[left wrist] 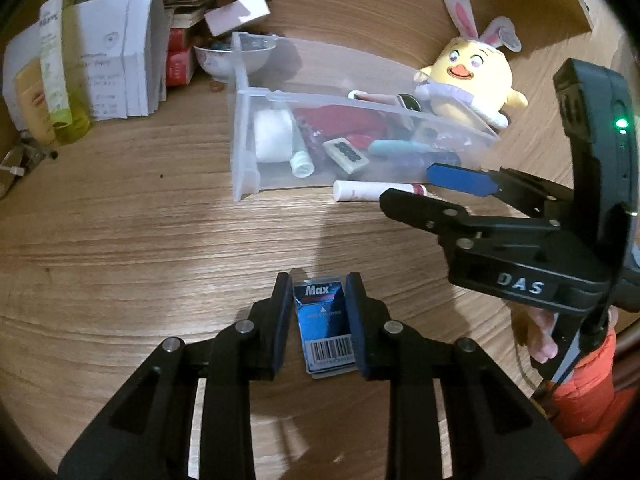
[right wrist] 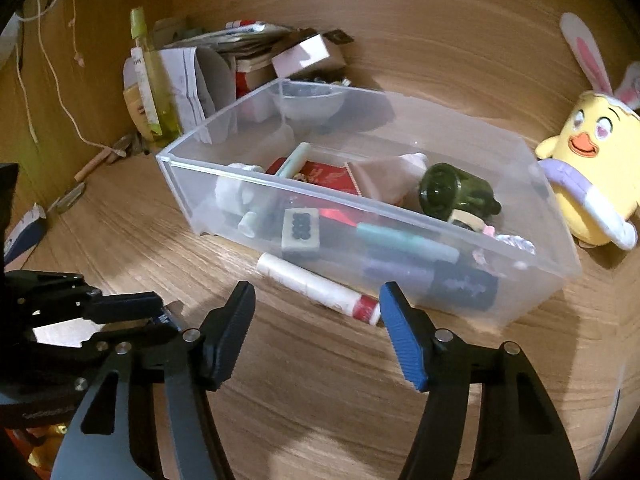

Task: Organize objects
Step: 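Move the left gripper to the blue Max staple box while the right gripper approaches the white-red lip tube, then grasp the blue staple box with the left gripper while the right gripper grasps the lip tube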

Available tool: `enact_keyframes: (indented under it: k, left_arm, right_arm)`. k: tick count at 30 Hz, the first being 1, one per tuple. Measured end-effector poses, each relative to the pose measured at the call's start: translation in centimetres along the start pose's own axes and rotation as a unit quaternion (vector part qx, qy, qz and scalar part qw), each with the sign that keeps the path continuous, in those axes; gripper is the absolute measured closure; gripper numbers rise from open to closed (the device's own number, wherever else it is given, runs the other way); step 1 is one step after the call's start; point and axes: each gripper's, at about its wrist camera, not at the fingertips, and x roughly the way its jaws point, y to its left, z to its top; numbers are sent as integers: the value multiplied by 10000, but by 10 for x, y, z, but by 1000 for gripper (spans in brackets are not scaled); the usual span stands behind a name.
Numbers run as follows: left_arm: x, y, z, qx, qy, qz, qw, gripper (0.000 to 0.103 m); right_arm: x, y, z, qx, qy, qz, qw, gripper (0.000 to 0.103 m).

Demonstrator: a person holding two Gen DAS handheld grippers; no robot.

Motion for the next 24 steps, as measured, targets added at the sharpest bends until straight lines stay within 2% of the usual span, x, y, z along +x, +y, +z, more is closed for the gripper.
enact_keyframes:
  k: [4, 7, 12, 17, 24]
  left_arm:
    - [-7, 5, -4, -62, -56, -148, 9999, 76]
    - [-12, 6, -8, 48, -75, -95, 9999, 75]
    - [-12, 10, -12, 75, -5, -114, 9999, 70]
    - [-11, 3, -15, 182, 22, -169, 9997, 69]
    - [-7, -3, -12, 318, 20, -136, 9994, 69]
  right_arm:
    - [10, 1, 0, -15, 150, -13, 9999, 42]
    - [9, 2, -1, -81, 207, 5, 9998, 42]
    - [0, 9, -8, -209, 365, 392, 9983, 43]
    - [1, 12, 1, -315, 309, 133, 9989, 42]
    - [13, 12, -2, -358, 586, 187, 9975, 43]
